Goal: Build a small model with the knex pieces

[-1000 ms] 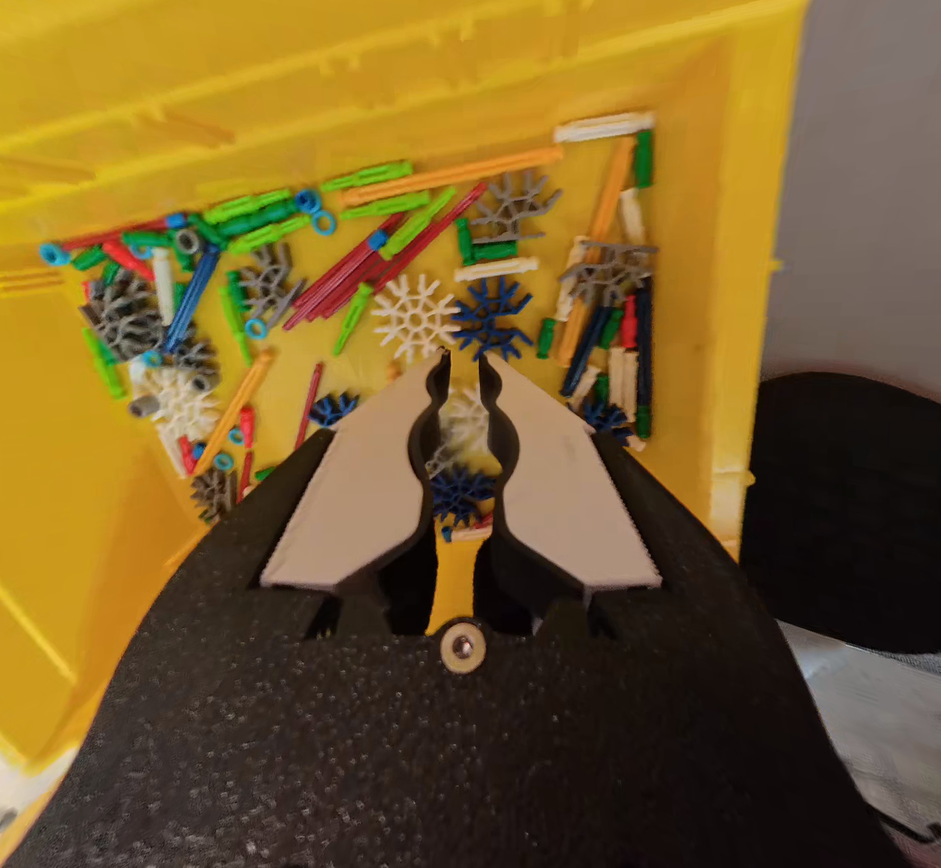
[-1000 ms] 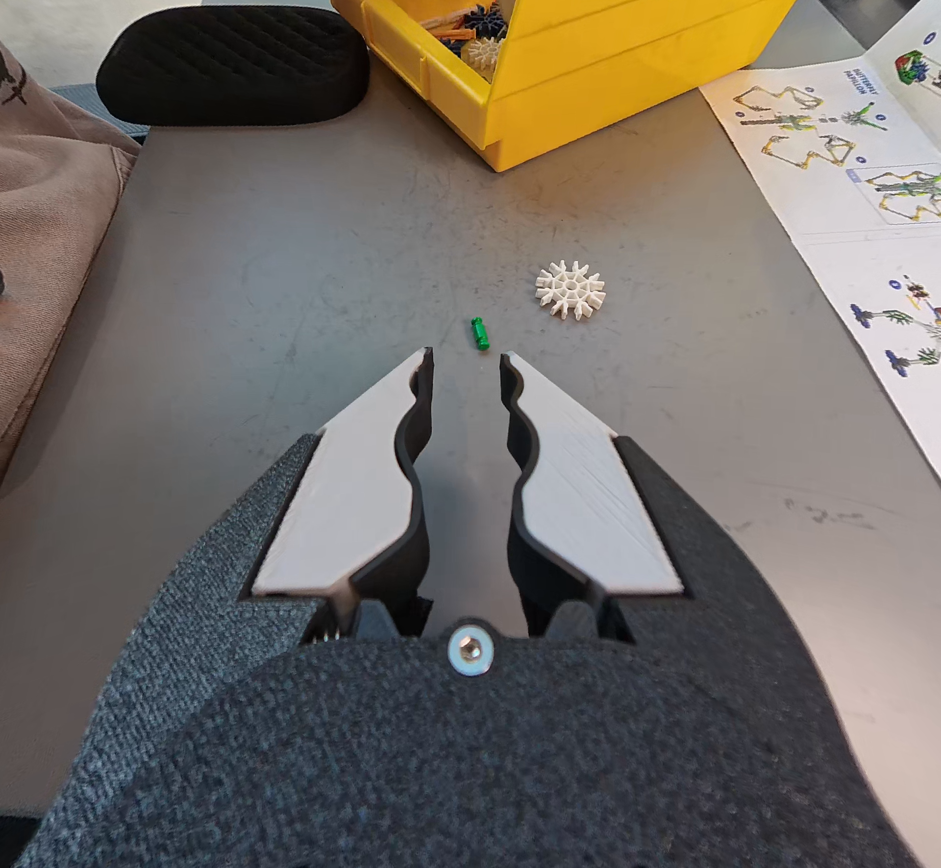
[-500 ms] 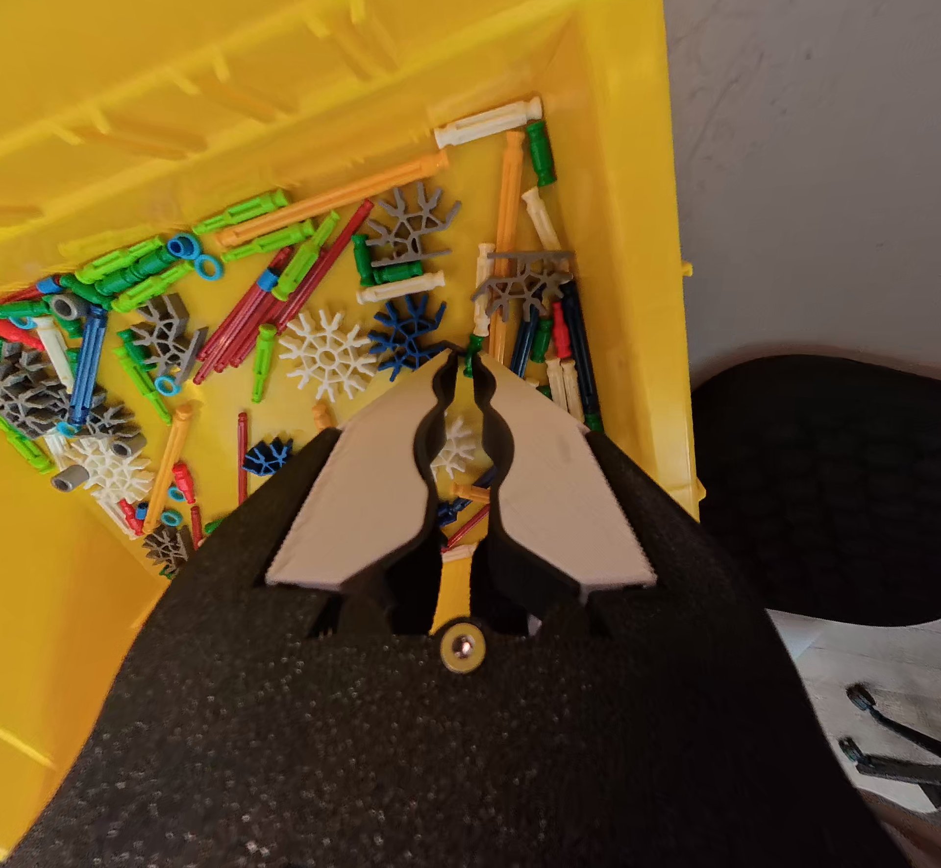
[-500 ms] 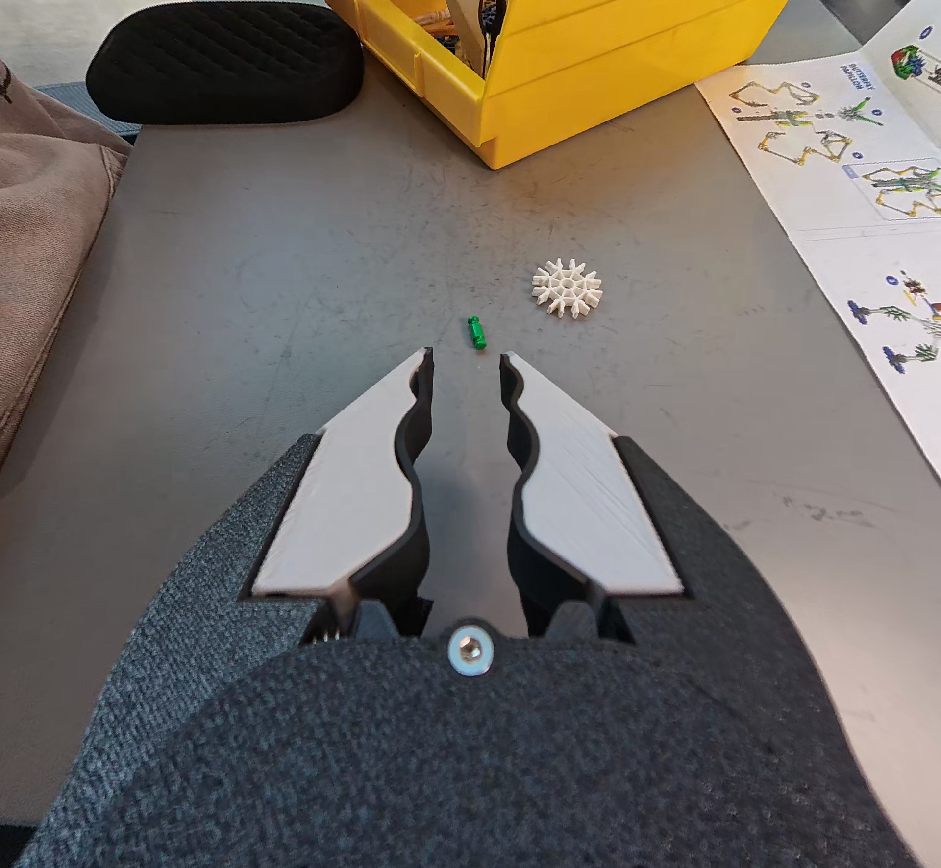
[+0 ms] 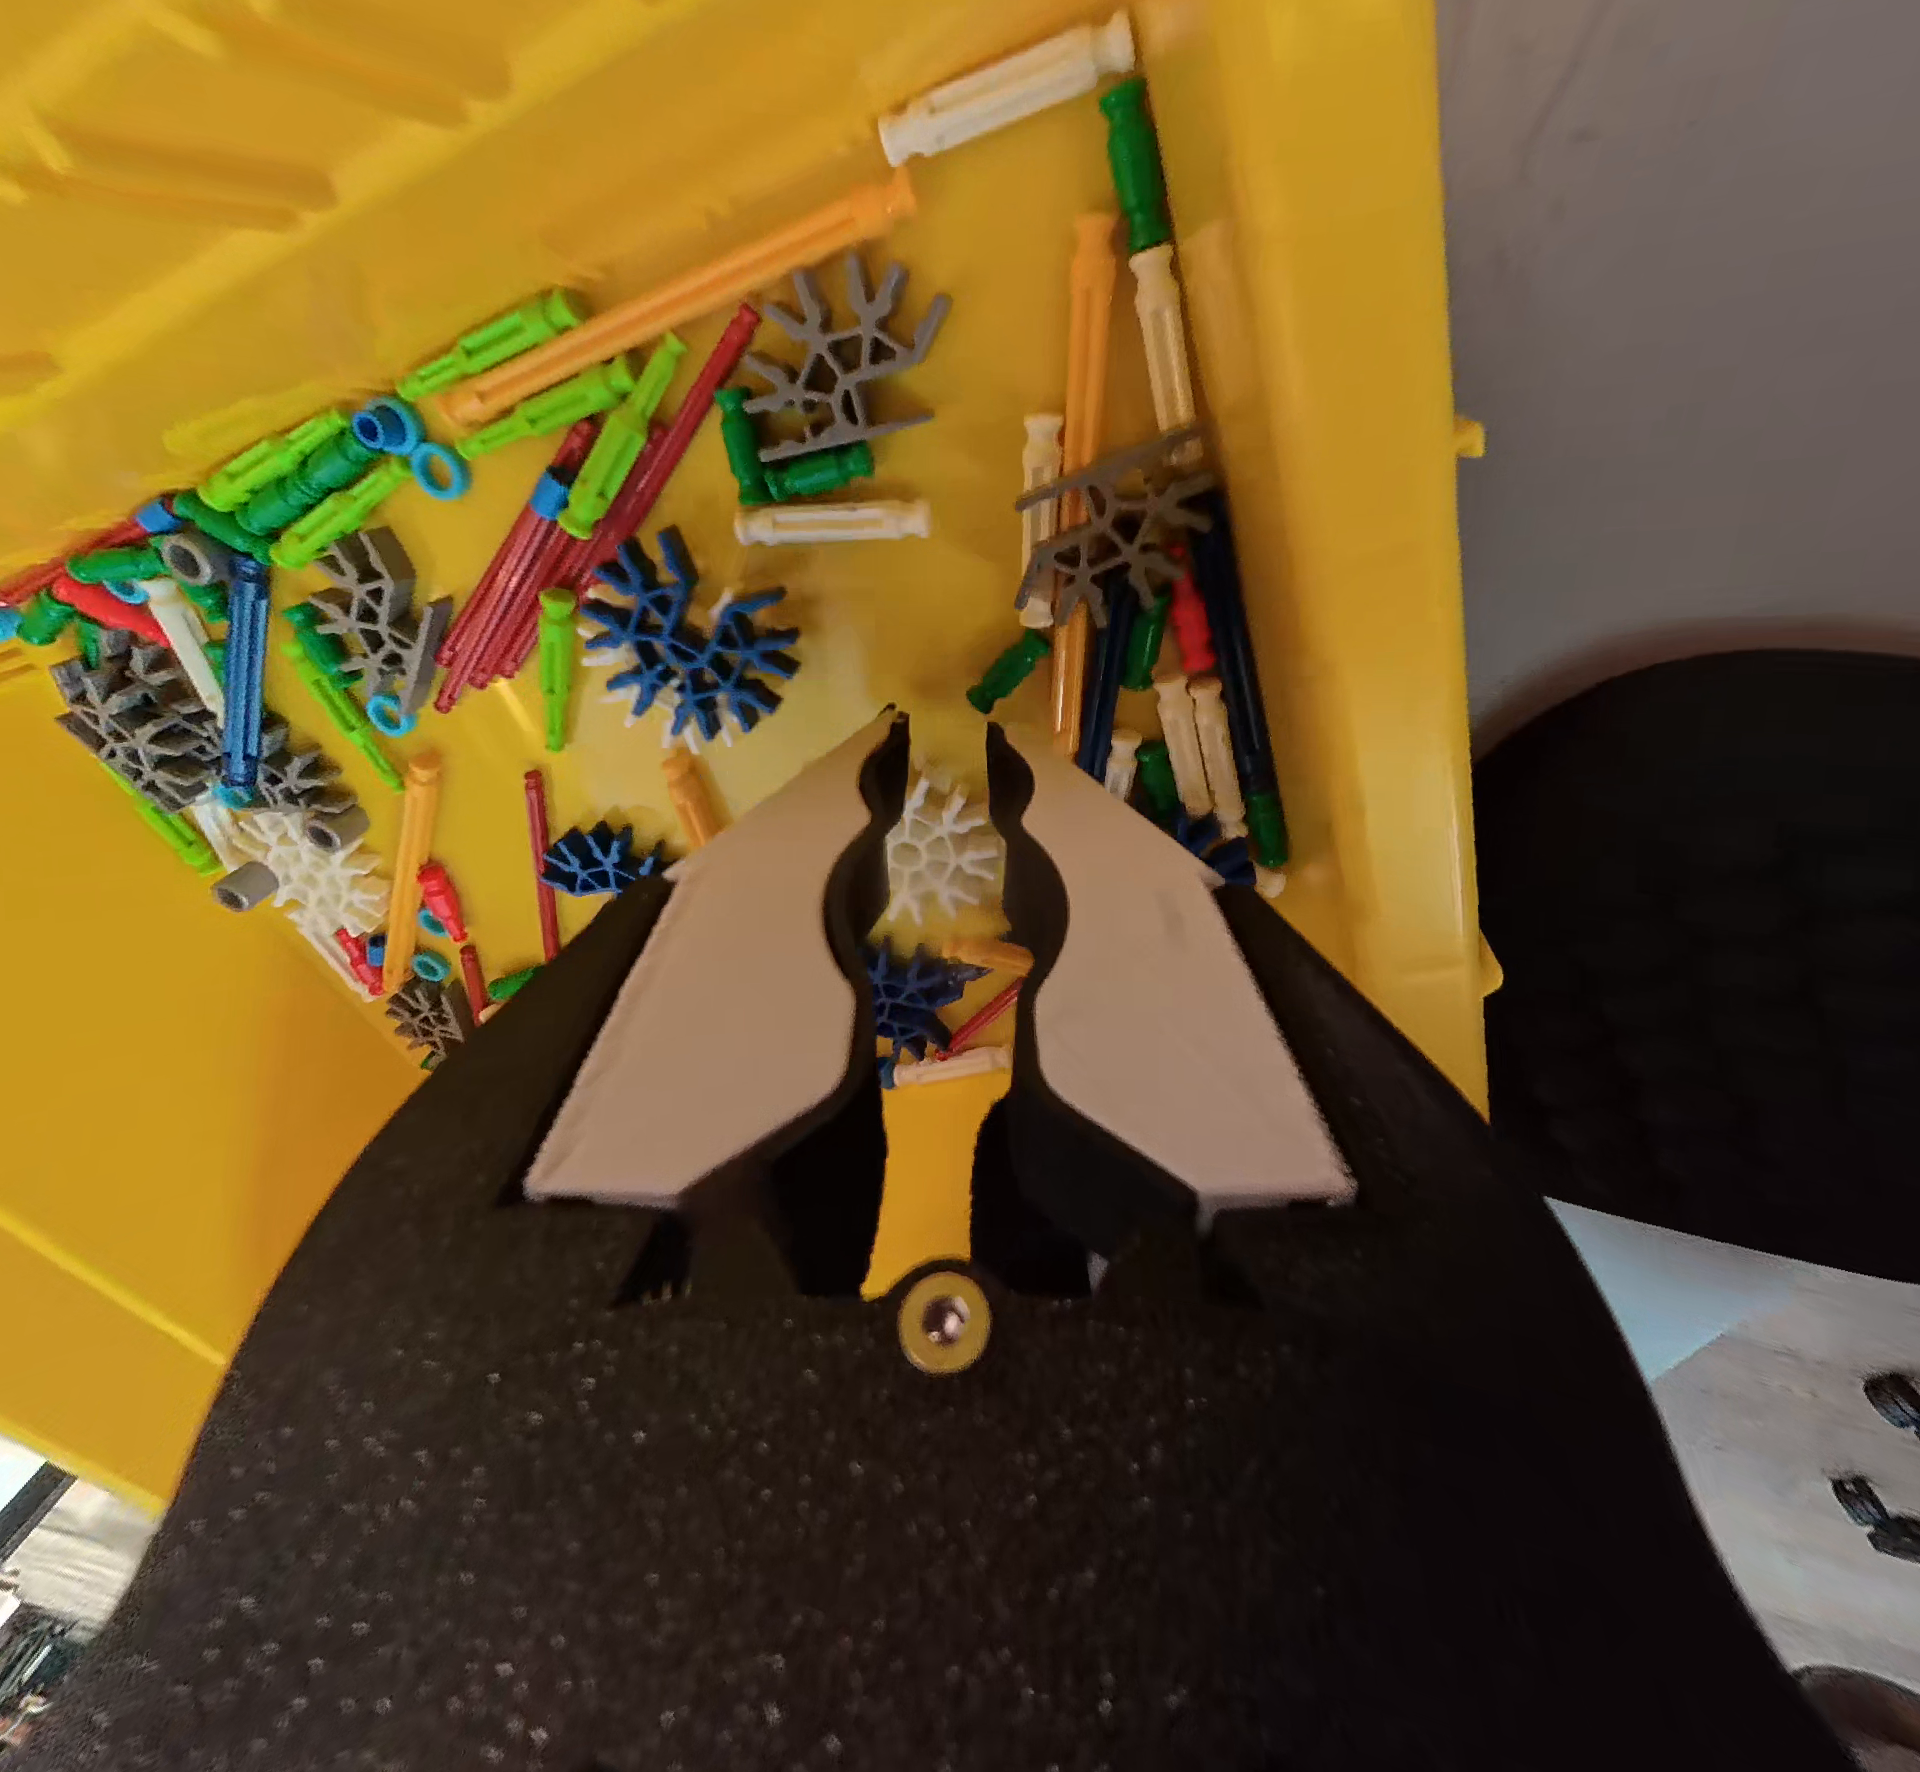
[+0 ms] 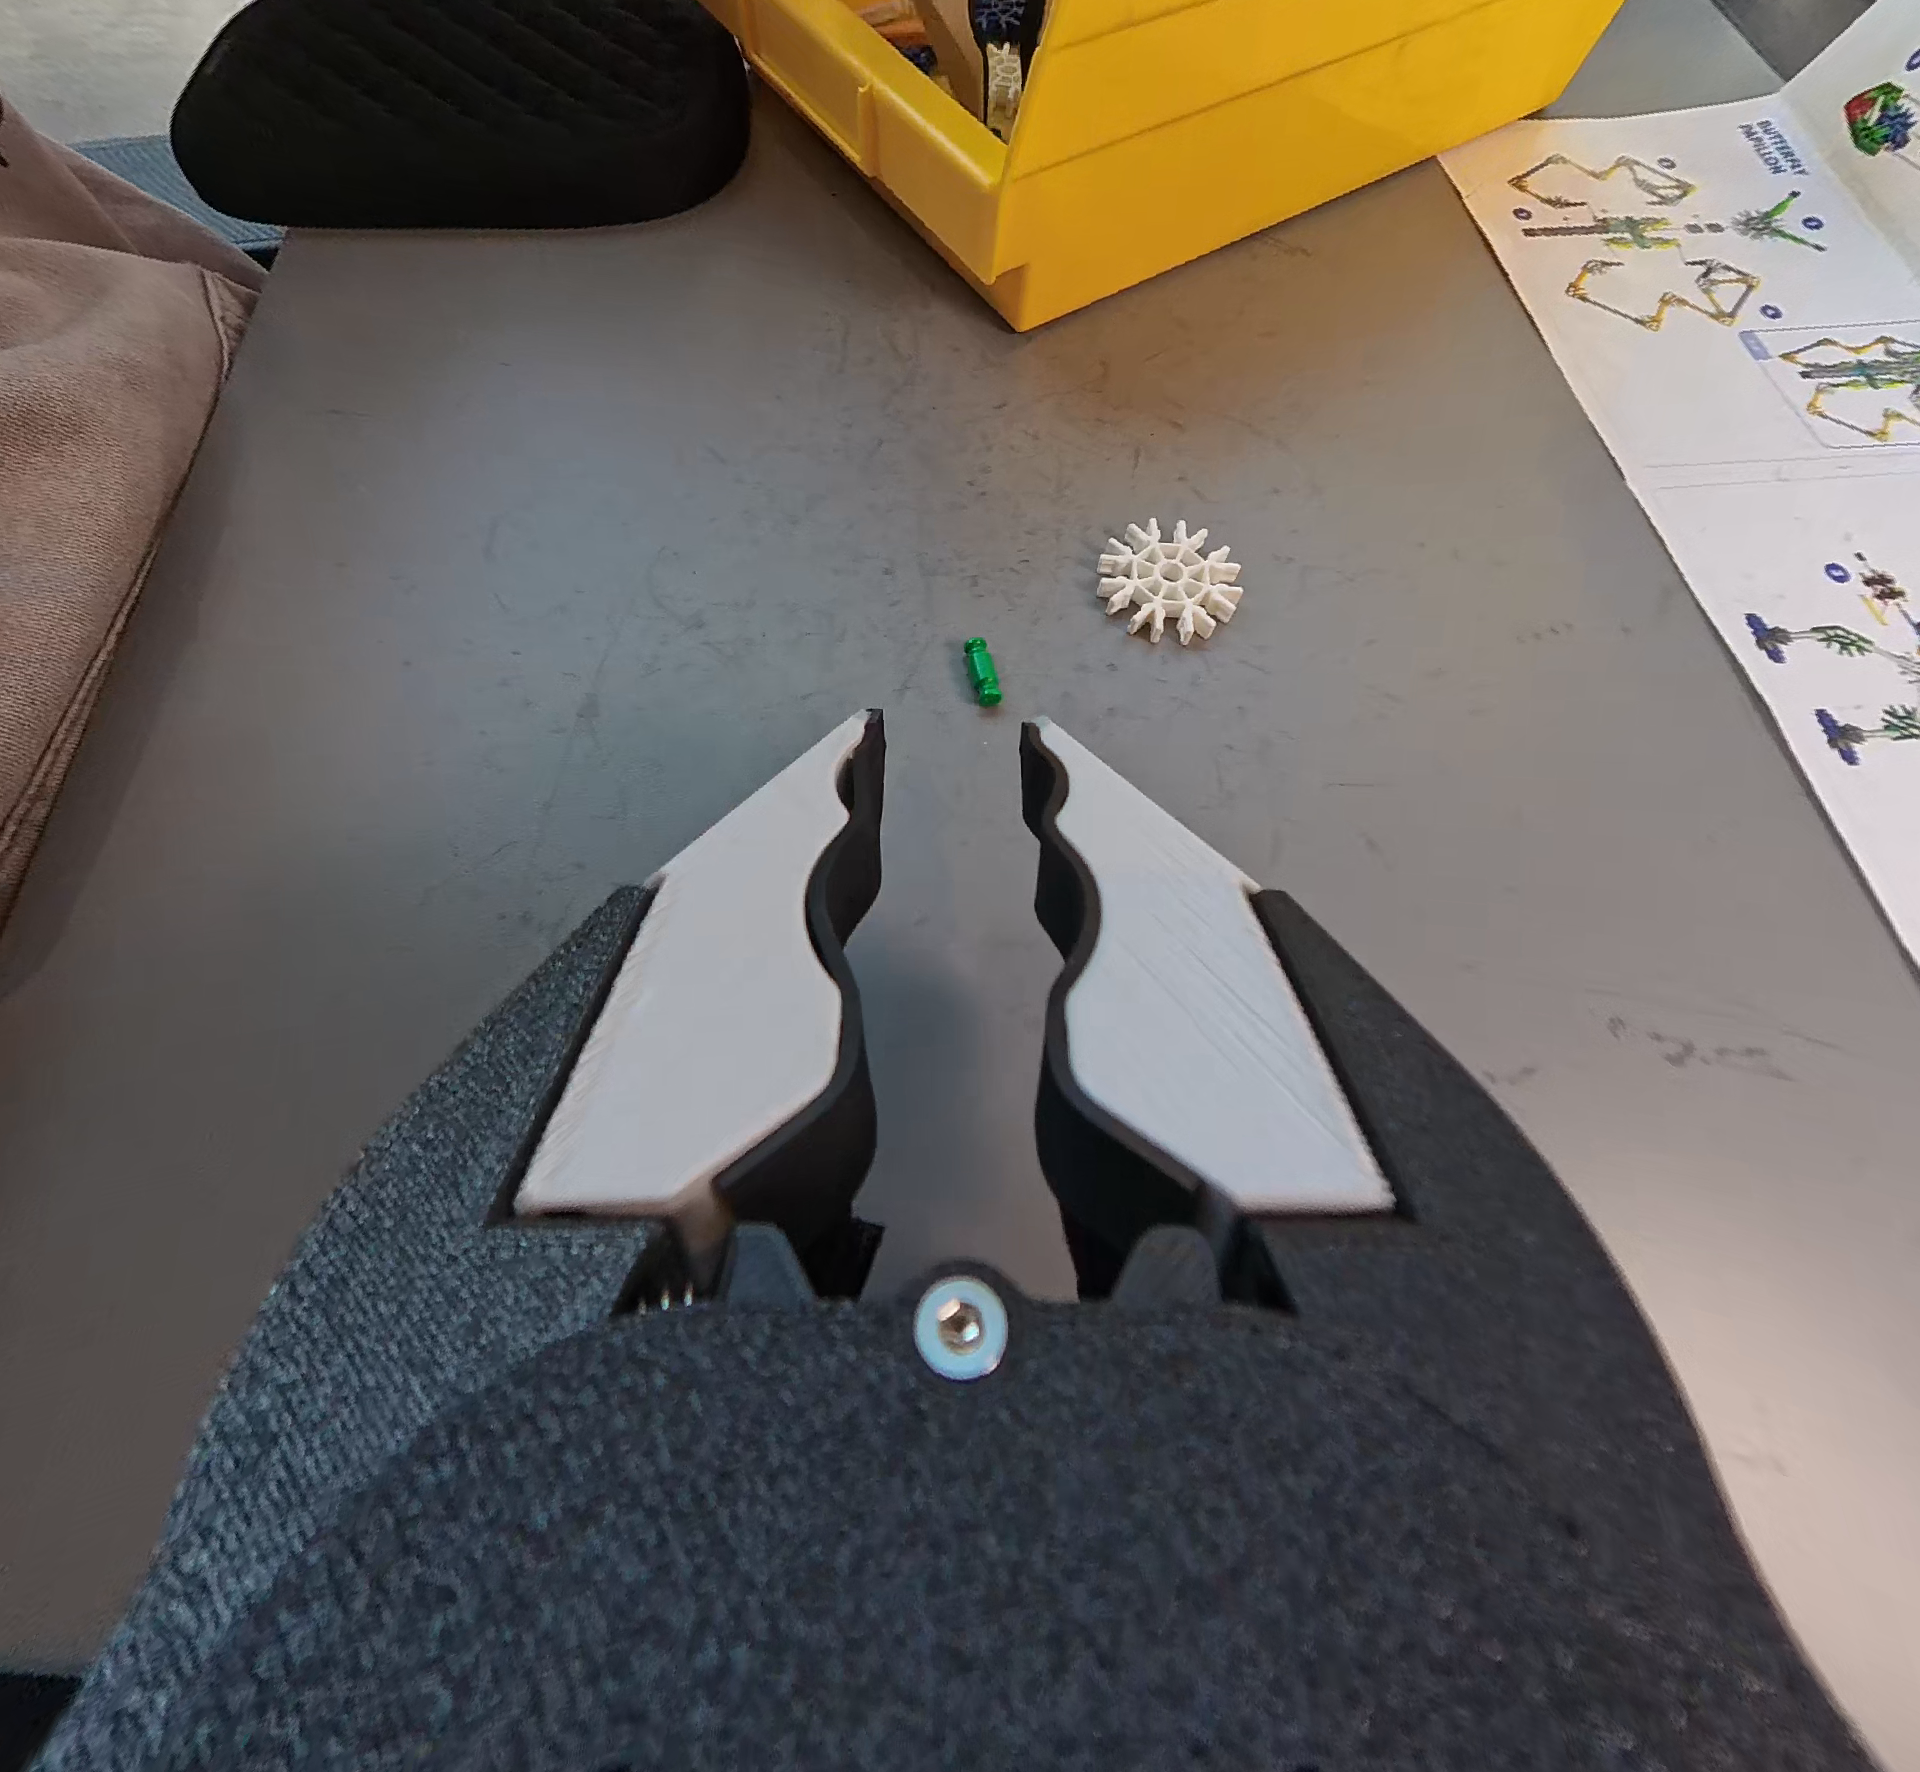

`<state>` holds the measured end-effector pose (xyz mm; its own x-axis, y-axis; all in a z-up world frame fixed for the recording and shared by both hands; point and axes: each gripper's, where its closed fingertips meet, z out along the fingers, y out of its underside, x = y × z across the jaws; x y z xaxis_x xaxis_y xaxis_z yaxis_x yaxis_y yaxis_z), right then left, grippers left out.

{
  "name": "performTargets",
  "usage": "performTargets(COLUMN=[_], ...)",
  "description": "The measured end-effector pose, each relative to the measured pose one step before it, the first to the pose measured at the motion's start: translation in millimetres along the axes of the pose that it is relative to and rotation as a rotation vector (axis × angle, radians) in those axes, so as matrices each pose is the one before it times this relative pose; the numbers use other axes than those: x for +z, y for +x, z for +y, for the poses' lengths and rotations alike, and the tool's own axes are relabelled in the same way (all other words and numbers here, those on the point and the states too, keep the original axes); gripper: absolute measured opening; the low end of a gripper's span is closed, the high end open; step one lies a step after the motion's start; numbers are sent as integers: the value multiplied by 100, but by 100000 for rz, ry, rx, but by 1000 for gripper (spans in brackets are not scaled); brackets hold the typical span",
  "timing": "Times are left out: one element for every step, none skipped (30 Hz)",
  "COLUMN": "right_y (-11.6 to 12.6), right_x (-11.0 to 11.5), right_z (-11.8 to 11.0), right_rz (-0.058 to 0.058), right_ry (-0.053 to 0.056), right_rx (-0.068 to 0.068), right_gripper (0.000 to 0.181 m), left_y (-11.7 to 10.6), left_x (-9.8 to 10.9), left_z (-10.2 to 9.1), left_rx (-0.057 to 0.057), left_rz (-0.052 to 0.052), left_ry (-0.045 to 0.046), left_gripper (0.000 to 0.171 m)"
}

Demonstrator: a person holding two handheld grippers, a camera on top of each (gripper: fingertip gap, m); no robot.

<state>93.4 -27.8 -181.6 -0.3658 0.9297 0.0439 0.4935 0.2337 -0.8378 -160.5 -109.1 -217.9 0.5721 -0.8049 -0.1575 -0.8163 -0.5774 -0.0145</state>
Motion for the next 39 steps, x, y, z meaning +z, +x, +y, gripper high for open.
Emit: performTargets(right_y=[-7,-1,-6,-11,-6,-5,-2,-6,-6,-8,-9,-12,-11,-7,-15,-9,-3,-2,-2,-6,-14,-6,-24,-18,-13,-11,-39,-62,-67,-96,-98,-108,-94,-59,-25,-24,-34,-26,-24], right_x=[4,13,13,3,13,20,24,12,29,12,11,21,19,8,-6,-19,-35,-31,-15,20,32,16,20,-1,1,0,-7,11,12,36,53,49,63,57,57,37,32,27,29], right_z=[23,11,11,2,11,8,19,17,17,13,16,25,13,14,11,39,31,-20,-11,9,21,18,7,2,1,4,8,26,40,78,106,94,89,96,95,58,29,23,34], right_rz=[-57,-93,-119,-132,-122,-134,-109,-66,-54,17,-4,-44,26,81,48,32,108,43,-156,-298,-285,-151,-1,140,226,329,236,171,255,146,87,-12,-95,-126,-143,-190,-196,-124,8], right_ry=[-138,-72,-74,-30,-72,-90,-108,-133,-125,-100,-123,-166,-153,-90,-94,-166,-93,168,106,-80,-180,-180,-114,-43,-57,-102,-94,-181,-219,-450,-632,-612,-659,-657,-583,-420,-192,-226,-255], right_rx=[37,65,82,83,68,88,92,55,-3,-62,-92,-86,-94,-141,-141,-54,-88,-86,65,222,147,-60,-270,-357,-400,-349,-195,-210,-295,-424,-550,-605,-545,-389,-194,-64,-27,-118,-217], right_gripper=[25,25,25,25,25,25,25,25,25,25,25,25,25,25,25,25,25,25,25,25,25,25,25,25,25,25,25,25,25,25,25,25,25,25,25,25,25,25,25], left_y=[184,118,103,114,75,54,-18,25,33,14,112,191,-7,21,76,-43,-315,-428,-415,10,775,1315,1584,1693,1294,865,769,712,508,271,119,16,98,131,-135,-216,-269,-440,-646], left_x=[55,70,32,-22,-38,-15,18,44,31,11,29,41,12,-25,-89,-252,-594,-951,-1243,-1331,-1168,-754,-141,490,978,1262,1392,1382,1280,1135,914,679,453,192,-86,-374,-646,-866,-1047], left_z=[87,92,-7,-86,-124,-140,-91,-24,-50,-23,-34,-32,-50,19,81,59,-257,-792,-1356,-1766,-1923,-1910,-1691,-1306,-997,-760,-609,-534,-373,-132,-33,-32,4,86,97,80,-15,-109,-112], left_rx=[119,154,286,393,518,862,1059,861,785,672,838,853,-260,-2470,-2487,-1243,-922,-1873,-2897,-2656,-759,1050,1595,2716,3501,3021,2114,1113,-39,-747,-910,-1074,-734,-16,288,39,-945,-2088,-2340], left_rz=[1149,578,234,259,-62,-187,-632,-203,164,385,1063,1555,535,1040,1002,-643,-2909,-3600,-3582,-1796,1000,2318,2815,3266,1214,-259,515,1593,1663,1165,679,71,440,440,-1020,-991,-295,-396,-1008], left_ry=[22,-30,505,918,1004,932,390,-172,-37,-144,166,546,769,227,-423,-182,1693,4492,7021,7922,7225,5759,3538,1113,-234,-1024,-921,-295,-246,-836,-784,-369,-193,-314,9,567,1630,2545,2856], left_gripper=[15,15,13,12,13,13,13,13,12,12,9,6,5,5,5,5,5,5,5,5,5,4,5,5,5,5,5,5,5,6,6,6,6,7,10,12,12,12,12])
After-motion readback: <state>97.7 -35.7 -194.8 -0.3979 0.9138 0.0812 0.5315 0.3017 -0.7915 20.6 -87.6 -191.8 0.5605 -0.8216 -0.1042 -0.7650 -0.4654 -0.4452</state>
